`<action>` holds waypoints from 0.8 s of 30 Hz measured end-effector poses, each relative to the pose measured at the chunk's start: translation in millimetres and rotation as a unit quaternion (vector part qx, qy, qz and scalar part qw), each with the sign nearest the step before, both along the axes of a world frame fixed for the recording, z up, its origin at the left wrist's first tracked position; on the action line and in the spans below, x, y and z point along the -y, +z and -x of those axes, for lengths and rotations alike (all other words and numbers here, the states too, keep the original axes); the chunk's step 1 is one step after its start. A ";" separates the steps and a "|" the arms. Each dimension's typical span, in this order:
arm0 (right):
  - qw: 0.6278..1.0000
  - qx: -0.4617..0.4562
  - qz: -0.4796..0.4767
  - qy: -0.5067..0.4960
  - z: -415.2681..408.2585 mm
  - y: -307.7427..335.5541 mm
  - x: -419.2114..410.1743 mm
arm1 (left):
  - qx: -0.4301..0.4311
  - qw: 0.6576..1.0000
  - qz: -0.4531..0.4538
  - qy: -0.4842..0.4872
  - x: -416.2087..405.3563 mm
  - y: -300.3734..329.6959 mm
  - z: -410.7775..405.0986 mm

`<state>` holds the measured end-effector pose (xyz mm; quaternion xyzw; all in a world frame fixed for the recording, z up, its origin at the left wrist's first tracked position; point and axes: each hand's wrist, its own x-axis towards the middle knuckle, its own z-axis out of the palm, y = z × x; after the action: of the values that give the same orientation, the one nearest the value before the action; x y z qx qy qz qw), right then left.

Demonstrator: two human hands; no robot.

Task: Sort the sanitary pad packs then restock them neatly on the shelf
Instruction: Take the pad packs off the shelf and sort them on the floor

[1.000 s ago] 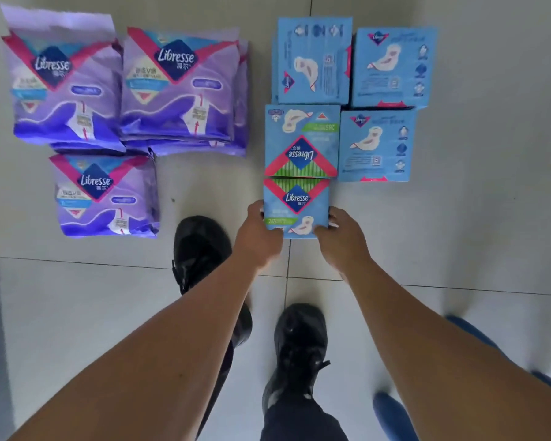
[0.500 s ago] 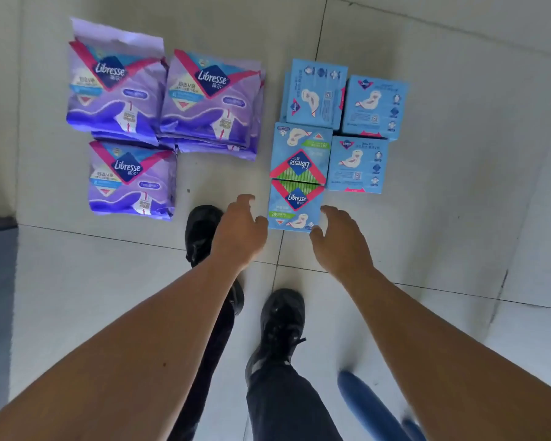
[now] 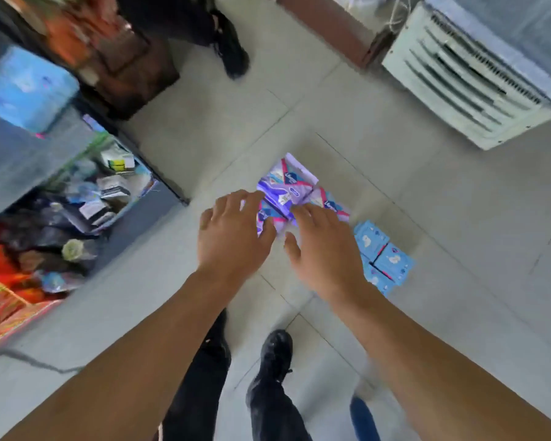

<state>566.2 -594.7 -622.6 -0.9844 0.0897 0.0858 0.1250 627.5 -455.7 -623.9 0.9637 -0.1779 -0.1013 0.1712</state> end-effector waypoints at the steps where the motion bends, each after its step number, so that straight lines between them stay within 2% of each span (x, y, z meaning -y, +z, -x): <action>1: 0.999 0.020 -0.006 0.025 -14.3 17.1 -22.2 | 0.013 0.999 0.009 0.035 -25.6 19.3 -5.7; 6: 0.982 0.112 -0.076 0.134 -76.6 78.2 -162.5 | 0.090 0.975 0.010 0.201 -177.2 90.0 -23.9; 12: 0.944 0.174 -0.146 0.239 -121.6 93.8 -351.4 | 0.151 0.930 0.024 0.335 -358.6 118.6 -20.7; 19: 0.916 0.130 -0.200 0.321 -148.3 89.7 -517.6 | 0.135 0.894 0.033 0.426 -512.6 102.9 -17.2; 21: 0.918 0.104 -0.221 0.312 -156.0 80.0 -549.4 | 0.127 0.880 0.045 0.455 -545.2 91.6 -15.7; 24: 0.930 0.048 -0.271 0.242 -176.6 58.2 -584.1 | 0.106 0.854 0.083 0.503 -583.2 69.3 -18.3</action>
<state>742.8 -10.6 -564.4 -0.9076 -0.1845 0.0874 0.3668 645.8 127.6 -554.6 0.9091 0.3059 0.1165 0.2578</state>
